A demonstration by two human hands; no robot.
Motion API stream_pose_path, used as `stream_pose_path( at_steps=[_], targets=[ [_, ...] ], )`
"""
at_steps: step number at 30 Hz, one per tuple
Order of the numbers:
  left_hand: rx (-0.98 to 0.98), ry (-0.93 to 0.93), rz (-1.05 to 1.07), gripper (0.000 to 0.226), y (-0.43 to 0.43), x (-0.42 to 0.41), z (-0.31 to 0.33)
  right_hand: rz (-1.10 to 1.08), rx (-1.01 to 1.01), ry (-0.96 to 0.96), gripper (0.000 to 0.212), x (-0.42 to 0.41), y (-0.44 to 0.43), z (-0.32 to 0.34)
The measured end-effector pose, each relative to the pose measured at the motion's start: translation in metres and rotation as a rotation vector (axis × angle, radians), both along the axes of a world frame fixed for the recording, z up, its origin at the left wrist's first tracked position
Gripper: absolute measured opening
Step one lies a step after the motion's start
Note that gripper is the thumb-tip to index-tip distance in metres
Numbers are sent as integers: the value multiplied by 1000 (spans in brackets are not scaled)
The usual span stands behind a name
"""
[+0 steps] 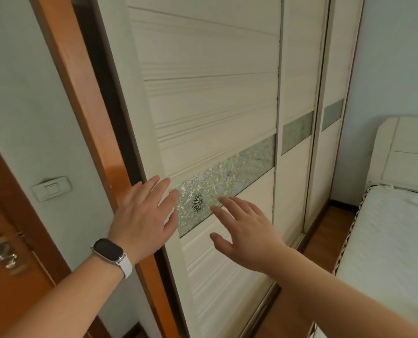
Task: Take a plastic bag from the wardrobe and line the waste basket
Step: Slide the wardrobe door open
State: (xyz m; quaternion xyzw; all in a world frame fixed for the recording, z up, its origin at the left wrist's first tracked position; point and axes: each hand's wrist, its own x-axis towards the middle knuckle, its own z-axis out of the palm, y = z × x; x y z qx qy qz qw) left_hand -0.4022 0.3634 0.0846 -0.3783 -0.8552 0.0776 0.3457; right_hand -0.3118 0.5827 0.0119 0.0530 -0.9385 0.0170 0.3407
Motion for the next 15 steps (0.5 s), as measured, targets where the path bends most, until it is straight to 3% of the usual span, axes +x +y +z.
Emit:
stream_pose_path(
  at_steps=[15],
  targets=[
    [133,46,5,47,29,-85,3,28,-97,155,60,-156,6,26]
  ],
)
